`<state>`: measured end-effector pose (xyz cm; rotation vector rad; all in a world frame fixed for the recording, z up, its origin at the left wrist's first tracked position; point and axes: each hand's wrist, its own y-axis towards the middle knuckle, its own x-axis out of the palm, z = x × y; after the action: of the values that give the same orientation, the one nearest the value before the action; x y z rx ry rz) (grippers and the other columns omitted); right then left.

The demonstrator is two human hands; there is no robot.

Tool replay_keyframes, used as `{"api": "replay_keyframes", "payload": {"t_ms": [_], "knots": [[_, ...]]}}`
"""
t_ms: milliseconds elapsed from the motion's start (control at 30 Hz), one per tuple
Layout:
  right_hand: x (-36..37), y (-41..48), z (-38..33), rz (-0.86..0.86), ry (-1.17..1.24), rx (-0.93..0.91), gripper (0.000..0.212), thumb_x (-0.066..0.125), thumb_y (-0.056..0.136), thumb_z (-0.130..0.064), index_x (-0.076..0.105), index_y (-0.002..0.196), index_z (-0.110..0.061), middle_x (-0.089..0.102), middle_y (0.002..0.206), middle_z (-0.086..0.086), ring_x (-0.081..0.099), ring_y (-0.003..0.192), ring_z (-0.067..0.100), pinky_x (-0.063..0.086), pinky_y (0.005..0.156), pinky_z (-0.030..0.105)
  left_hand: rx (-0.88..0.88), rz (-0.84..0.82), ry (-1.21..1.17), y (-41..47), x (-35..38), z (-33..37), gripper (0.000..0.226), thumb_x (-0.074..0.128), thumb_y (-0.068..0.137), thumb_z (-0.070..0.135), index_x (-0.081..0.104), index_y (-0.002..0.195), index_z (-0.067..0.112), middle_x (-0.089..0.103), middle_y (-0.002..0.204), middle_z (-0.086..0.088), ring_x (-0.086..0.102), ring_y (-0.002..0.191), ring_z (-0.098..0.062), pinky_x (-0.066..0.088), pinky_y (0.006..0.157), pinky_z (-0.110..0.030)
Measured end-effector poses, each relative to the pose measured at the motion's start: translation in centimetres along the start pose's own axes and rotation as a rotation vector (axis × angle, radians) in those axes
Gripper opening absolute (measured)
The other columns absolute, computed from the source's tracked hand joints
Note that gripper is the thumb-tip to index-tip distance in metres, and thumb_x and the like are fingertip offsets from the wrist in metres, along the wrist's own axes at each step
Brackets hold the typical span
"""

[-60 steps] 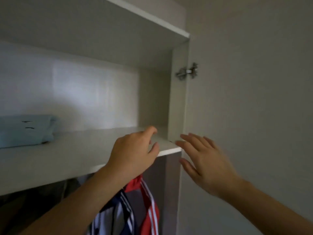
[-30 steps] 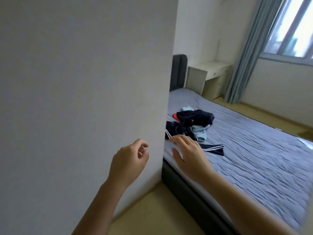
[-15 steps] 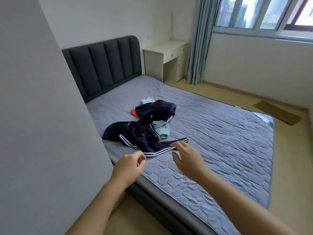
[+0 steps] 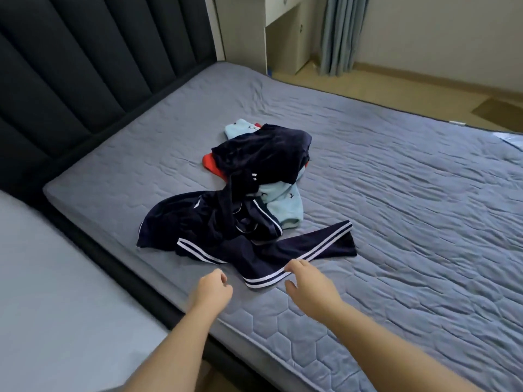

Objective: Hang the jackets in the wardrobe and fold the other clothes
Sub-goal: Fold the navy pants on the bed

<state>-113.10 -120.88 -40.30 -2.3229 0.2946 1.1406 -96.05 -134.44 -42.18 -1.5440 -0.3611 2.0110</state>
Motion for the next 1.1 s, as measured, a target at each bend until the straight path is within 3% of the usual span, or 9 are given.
{"api": "replay_keyframes", "payload": {"t_ms": [367,467,567,633,733,800,867,967,1100], "knots": [[17.4,19.4,3.0,-0.208,0.128,0.120,0.064,0.054,0.086,-0.016,0.029,0.143,-0.028,0.034,0.145,-0.005,0.044,0.122,0.023,0.044,0.092,0.034,0.104,0.043,0.298,24.0,8.7,-3.8,0.054,0.059,0.091,0.023,0.037,0.140,0.023,0.025,0.152,-0.012,0.022,0.141,-0.030,0.036,0.104,-0.041],[18.8,22.2,3.6,-0.183,0.141,0.054,0.088,0.061,0.080,-0.014,0.013,0.149,-0.037,0.006,0.159,-0.013,0.029,0.136,0.024,0.041,0.101,0.038,0.199,0.000,0.019,25.8,11.4,-3.9,0.008,0.052,0.092,0.016,0.059,0.096,0.012,0.063,0.101,-0.008,0.054,0.106,-0.032,0.044,0.080,-0.038],[19.4,24.3,4.7,-0.177,0.065,-0.059,0.062,0.058,0.082,-0.015,0.037,0.138,-0.032,0.026,0.155,-0.008,0.026,0.139,0.022,0.041,0.099,0.041,0.270,-0.112,-0.107,26.1,12.5,-4.1,0.025,0.053,0.093,0.031,0.055,0.074,0.015,0.060,0.070,0.002,0.056,0.074,-0.023,0.039,0.060,-0.031],[19.9,24.3,5.5,-0.181,0.138,-0.044,0.020,0.052,0.083,-0.016,0.054,0.098,-0.029,0.062,0.109,-0.001,0.053,0.111,0.028,0.045,0.081,0.034,0.273,-0.111,-0.113,26.5,12.2,-5.1,0.029,0.060,0.087,0.040,0.054,0.066,0.019,0.055,0.056,0.008,0.053,0.059,-0.009,0.035,0.050,-0.019],[20.4,22.5,7.1,-0.278,0.091,-0.055,0.015,0.046,0.078,-0.015,0.037,0.070,-0.023,0.051,0.068,-0.002,0.054,0.076,0.032,0.034,0.058,0.031,0.238,-0.304,-0.170,26.1,11.8,-6.0,0.026,0.063,0.084,0.042,0.057,0.067,0.024,0.052,0.048,0.013,0.044,0.047,-0.001,0.033,0.047,-0.014],[19.8,20.8,8.8,-0.359,-0.182,-0.074,0.009,0.043,0.083,-0.015,0.044,0.078,-0.023,0.060,0.083,0.005,0.056,0.085,0.035,0.029,0.062,0.031,0.274,-0.301,-0.171,25.3,12.3,-5.4,0.015,0.061,0.086,0.033,0.060,0.074,0.023,0.058,0.061,0.011,0.052,0.061,-0.007,0.039,0.055,-0.016],[18.3,19.2,11.2,-0.389,-0.398,-0.005,0.016,0.040,0.090,-0.017,0.055,0.095,-0.021,0.064,0.103,0.008,0.058,0.097,0.032,0.028,0.068,0.030,0.344,0.011,-0.081,24.6,12.0,-4.5,0.002,0.059,0.084,0.019,0.060,0.085,0.021,0.062,0.087,0.007,0.057,0.081,-0.016,0.044,0.071,-0.025],[15.6,17.0,14.6,-0.386,-0.530,0.153,0.024,0.038,0.093,-0.017,0.059,0.100,-0.026,0.065,0.109,0.003,0.059,0.103,0.026,0.028,0.073,0.029,0.365,0.433,0.227,24.8,11.1,-4.1,0.039,0.061,0.076,0.007,0.058,0.113,0.019,0.049,0.129,-0.003,0.045,0.120,-0.023,0.035,0.095,-0.041],[13.4,14.9,17.5,-0.460,-0.673,0.312,0.029,0.041,0.092,-0.016,0.062,0.110,-0.025,0.065,0.111,-0.002,0.060,0.105,0.022,0.032,0.079,0.030,0.200,0.361,0.781,25.7,9.8,-5.0,0.075,0.065,0.080,0.018,0.027,0.144,0.031,0.015,0.156,-0.010,0.006,0.145,-0.031,0.005,0.112,-0.061]]}}
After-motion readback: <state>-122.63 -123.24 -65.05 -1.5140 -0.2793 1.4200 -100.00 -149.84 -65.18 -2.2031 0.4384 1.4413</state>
